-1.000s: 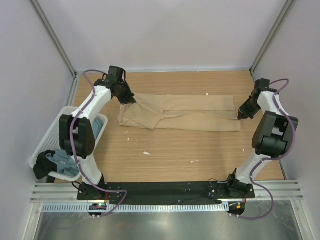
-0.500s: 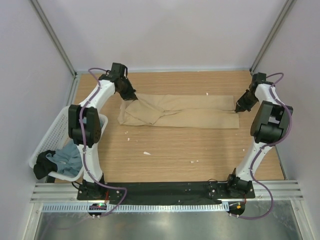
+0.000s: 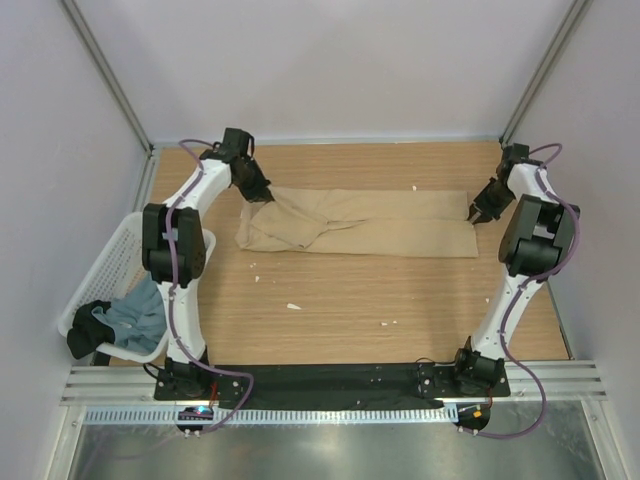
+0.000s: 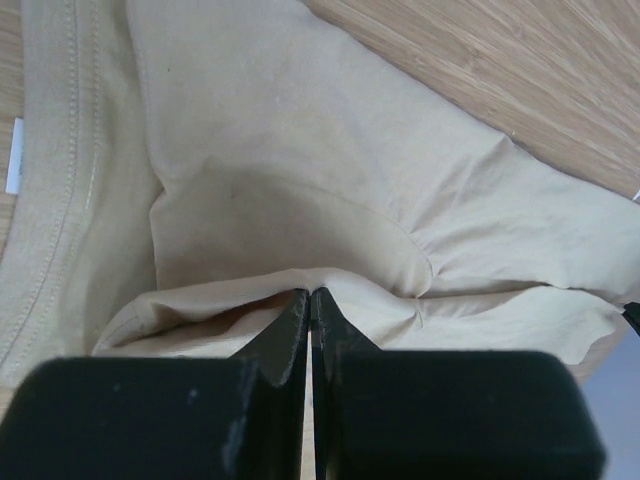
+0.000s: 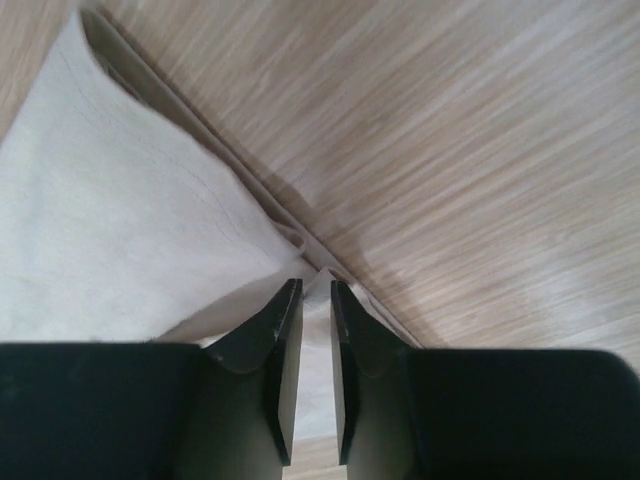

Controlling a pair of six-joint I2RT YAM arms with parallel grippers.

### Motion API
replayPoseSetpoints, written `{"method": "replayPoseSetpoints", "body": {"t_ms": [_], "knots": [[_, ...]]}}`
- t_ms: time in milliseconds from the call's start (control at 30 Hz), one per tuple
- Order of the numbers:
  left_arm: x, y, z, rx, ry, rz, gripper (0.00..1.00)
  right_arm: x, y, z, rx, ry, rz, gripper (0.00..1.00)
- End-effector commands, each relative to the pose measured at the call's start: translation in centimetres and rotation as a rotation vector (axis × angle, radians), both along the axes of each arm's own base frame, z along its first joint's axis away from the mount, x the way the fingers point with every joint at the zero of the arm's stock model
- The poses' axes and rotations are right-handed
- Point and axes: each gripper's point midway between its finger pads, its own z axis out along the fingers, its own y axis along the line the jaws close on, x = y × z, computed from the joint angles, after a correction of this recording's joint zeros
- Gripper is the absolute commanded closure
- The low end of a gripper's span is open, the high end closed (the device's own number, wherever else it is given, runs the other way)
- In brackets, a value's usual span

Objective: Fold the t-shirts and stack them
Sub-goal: Fold the tshirt

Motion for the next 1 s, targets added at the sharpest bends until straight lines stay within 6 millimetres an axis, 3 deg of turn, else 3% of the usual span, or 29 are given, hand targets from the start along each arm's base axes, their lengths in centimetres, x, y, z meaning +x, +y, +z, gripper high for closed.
{"method": "replayPoseSetpoints", "body": {"t_ms": [0,67,100,133,200,267,333,433,467,500,533,567,600,667,700,733,767,833,967], "knots": [[2.2,-0.4,0.9,-0.028,-0.056,0.000,1.00,2.0,-1.2,1.2,-0.055,-0.035,0.025,0.75],[2.4,-0.2,0.2,-0.002,-0.044,-0.010,0.97,2.5,-2.0,1.5,-0.088,-0.019,0.034,0.63],[3.1,0.1,1.2,0.015,-0.067,-0.006,0.93,2.7,-2.0,2.0,-0.093,-0.023,0.044,0.59],[3.2,0.6,1.3,0.050,-0.073,-0.019,0.82,2.5,-3.1,2.4,-0.161,-0.004,0.033,0.55],[3.3,2.2,2.6,0.137,-0.091,0.008,0.65,2.6,-3.0,4.3,-0.215,-0.012,0.059,0.51],[2.7,2.8,4.8,0.172,-0.136,-0.014,0.59,2.1,-1.6,6.0,-0.256,-0.023,0.096,0.47],[1.6,3.0,5.4,0.180,-0.143,-0.024,0.57,1.6,0.1,6.7,-0.252,-0.043,0.126,0.44],[-0.7,3.2,6.0,0.171,-0.140,-0.046,0.52,0.7,4.4,7.1,-0.174,-0.102,0.176,0.42],[-1.2,3.1,6.1,0.163,-0.143,-0.059,0.51,-0.4,6.1,5.9,-0.118,-0.083,0.197,0.42],[-2.6,2.3,6.0,0.118,-0.130,-0.096,0.51,-0.5,8.5,6.5,-0.054,-0.120,0.213,0.42],[-3.0,1.8,6.0,0.090,-0.135,-0.113,0.56,0.2,9.9,6.6,-0.011,-0.174,0.224,0.43],[-4.3,1.5,4.5,0.067,-0.094,-0.126,0.60,-0.7,11.7,5.3,0.040,-0.168,0.240,0.44],[-5.0,1.0,4.6,0.026,-0.087,-0.128,0.63,-0.6,15.4,6.1,0.134,-0.223,0.300,0.46],[-5.7,-0.5,4.1,-0.048,-0.083,-0.156,0.71,-0.1,19.7,5.2,0.257,-0.292,0.278,0.50],[-6.8,-0.9,2.8,-0.077,-0.043,-0.150,0.73,-0.2,22.2,5.5,0.359,-0.329,0.287,0.59],[-7.0,-1.7,2.9,-0.122,-0.050,-0.163,0.73,1.5,25.4,6.8,0.420,-0.461,0.322,0.64],[-7.3,-2.3,2.5,-0.139,-0.042,-0.169,0.71,0.4,26.9,5.3,0.514,-0.421,0.222,0.70],[-8.0,-3.3,1.9,-0.165,-0.024,-0.188,0.64,0.8,31.1,5.3,0.612,-0.491,0.248,0.80],[-8.9,-5.7,1.7,-0.183,-0.007,-0.240,0.59,0.9,36.0,4.1,0.676,-0.463,0.280,0.94]]}}
